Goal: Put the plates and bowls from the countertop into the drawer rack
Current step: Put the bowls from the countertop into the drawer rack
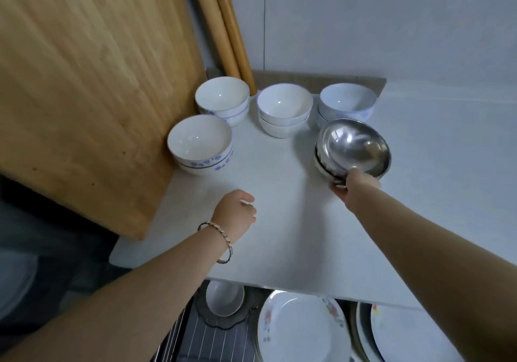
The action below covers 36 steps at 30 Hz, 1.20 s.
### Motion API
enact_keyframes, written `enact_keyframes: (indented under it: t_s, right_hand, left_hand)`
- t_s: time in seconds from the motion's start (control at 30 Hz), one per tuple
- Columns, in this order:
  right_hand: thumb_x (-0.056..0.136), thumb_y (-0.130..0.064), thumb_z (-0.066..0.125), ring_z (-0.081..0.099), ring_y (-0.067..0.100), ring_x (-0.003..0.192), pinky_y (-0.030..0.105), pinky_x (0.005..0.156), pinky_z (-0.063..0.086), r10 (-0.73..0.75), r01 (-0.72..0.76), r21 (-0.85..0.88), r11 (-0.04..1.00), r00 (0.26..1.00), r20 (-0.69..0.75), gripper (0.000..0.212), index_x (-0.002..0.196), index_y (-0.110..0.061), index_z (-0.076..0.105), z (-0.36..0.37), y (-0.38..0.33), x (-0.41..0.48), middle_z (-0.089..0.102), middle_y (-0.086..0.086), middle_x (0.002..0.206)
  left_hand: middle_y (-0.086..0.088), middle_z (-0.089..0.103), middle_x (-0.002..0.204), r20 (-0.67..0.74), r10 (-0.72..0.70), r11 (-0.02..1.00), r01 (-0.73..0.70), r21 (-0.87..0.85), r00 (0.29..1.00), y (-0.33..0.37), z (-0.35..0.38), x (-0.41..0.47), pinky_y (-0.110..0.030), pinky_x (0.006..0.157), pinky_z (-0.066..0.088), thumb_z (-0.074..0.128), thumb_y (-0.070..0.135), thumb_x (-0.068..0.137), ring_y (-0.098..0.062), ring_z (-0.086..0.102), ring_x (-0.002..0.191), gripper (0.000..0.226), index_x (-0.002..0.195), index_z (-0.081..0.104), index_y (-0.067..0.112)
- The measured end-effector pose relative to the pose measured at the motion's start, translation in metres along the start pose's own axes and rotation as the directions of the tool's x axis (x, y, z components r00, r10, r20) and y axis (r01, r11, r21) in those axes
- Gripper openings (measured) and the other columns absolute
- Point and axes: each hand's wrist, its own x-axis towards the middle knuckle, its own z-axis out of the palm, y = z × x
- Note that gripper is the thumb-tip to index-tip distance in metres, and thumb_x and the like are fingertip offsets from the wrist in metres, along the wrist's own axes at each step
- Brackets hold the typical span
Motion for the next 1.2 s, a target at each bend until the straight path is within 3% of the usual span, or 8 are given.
enact_keyframes:
  t_s: [0.07, 0.17, 0.3, 0.4, 0.6, 0.97, 1.1, 1.2]
  right_hand:
    - [0.09, -0.008, 0.046, 0.063, 0.026, 0.057, 0.034, 0.075, 0.061, -0.05, 0.051, -0.056, 0.997, 0.999, 0.014, 0.048, 0.137, -0.011, 0.037, -0.01, 0.008, -0.003, 0.059, 0.015, 0.125]
    - [0.088, -0.005, 0.045, 0.065, 0.033, 0.072, 0.029, 0.053, 0.06, -0.156, 0.184, -0.224, 0.957, 0.979, 0.134, 0.043, 0.131, -0.007, 0.041, -0.033, 0.024, -0.025, 0.055, 0.02, 0.126]
    - [0.089, -0.006, 0.047, 0.068, 0.032, 0.071, 0.031, 0.065, 0.062, -0.111, 0.279, -0.439, 0.854, 0.922, 0.371, 0.041, 0.129, -0.009, 0.043, -0.065, 0.048, -0.08, 0.064, 0.02, 0.105]
    - [0.089, -0.008, 0.046, 0.068, 0.028, 0.069, 0.028, 0.065, 0.061, -0.018, 0.347, -0.548, 0.761, 0.856, 0.517, 0.036, 0.124, -0.015, 0.045, -0.089, 0.072, -0.12, 0.068, 0.02, 0.094]
    - [0.089, -0.011, 0.05, 0.065, 0.015, 0.07, 0.035, 0.074, 0.059, 0.143, 0.448, -0.638, 0.626, 0.739, 0.659, 0.042, 0.122, -0.033, 0.038, -0.12, 0.141, -0.158, 0.065, 0.001, 0.077]
    - [0.096, -0.021, 0.044, 0.059, 0.029, 0.114, 0.032, 0.095, 0.044, 0.323, 0.394, -0.882, 0.258, 0.825, 0.464, 0.037, 0.133, -0.015, 0.044, -0.133, 0.31, -0.097, 0.063, 0.012, 0.123]
    - [0.097, -0.014, 0.04, 0.055, 0.03, 0.119, 0.026, 0.087, 0.04, 0.378, 0.315, -0.912, 0.263, 0.836, 0.397, 0.032, 0.128, -0.008, 0.047, -0.139, 0.346, -0.07, 0.061, 0.013, 0.123]
    - [0.097, -0.019, 0.042, 0.056, 0.028, 0.116, 0.03, 0.092, 0.043, 0.379, 0.345, -0.917, 0.199, 0.836, 0.397, 0.03, 0.127, -0.016, 0.047, -0.141, 0.364, -0.056, 0.061, 0.01, 0.121]
  left_hand:
    - [-0.008, 0.053, 0.07, 0.015, -0.014, 1.0, 0.014, 0.004, 1.0, -0.005, 0.005, -0.003, -0.009, 0.035, 0.038, 0.046, -0.009, 0.088, -0.006, 0.057, 0.039, 0.027, 0.075, 0.051, 0.014]
    - [-0.005, 0.054, 0.086, 0.097, -0.04, 0.998, 0.043, -0.038, 0.994, -0.003, 0.012, -0.017, -0.023, 0.055, 0.046, 0.051, 0.003, 0.09, -0.015, 0.063, 0.062, 0.027, 0.116, 0.052, 0.01]
    - [0.004, 0.05, 0.11, 0.264, -0.085, 0.986, 0.12, -0.119, 0.961, 0.004, 0.006, -0.058, -0.04, 0.076, 0.056, 0.055, 0.031, 0.091, -0.033, 0.064, 0.102, 0.055, 0.138, 0.025, 0.037]
    - [0.0, 0.054, 0.109, 0.243, -0.135, 0.985, 0.156, -0.069, 0.96, -0.017, -0.008, -0.097, -0.04, 0.07, 0.061, 0.051, 0.035, 0.093, -0.036, 0.069, 0.089, 0.055, 0.138, 0.021, 0.042]
    - [0.007, 0.057, 0.098, 0.026, -0.138, 0.986, 0.139, -0.094, 0.99, -0.116, -0.03, -0.156, -0.037, 0.056, 0.061, 0.043, -0.004, 0.092, -0.019, 0.067, 0.074, 0.057, 0.124, 0.033, 0.042]
    - [-0.011, 0.051, 0.124, 0.076, -0.598, 0.801, 0.596, 0.05, 0.798, -0.279, -0.021, -0.15, -0.048, 0.07, 0.059, 0.049, 0.015, 0.094, -0.036, 0.059, 0.104, 0.041, 0.13, 0.036, 0.029]
    - [-0.008, 0.064, 0.11, 0.066, -0.62, 0.78, 0.605, 0.162, 0.782, -0.327, -0.006, -0.13, -0.039, 0.067, 0.06, 0.046, 0.044, 0.092, -0.025, 0.068, 0.092, 0.041, 0.129, 0.04, 0.026]
    - [-0.005, 0.065, 0.11, -0.008, -0.584, 0.769, 0.556, 0.315, 0.812, -0.357, 0.002, -0.119, -0.028, 0.069, 0.057, 0.048, 0.035, 0.094, -0.016, 0.064, 0.089, 0.04, 0.131, 0.045, 0.021]
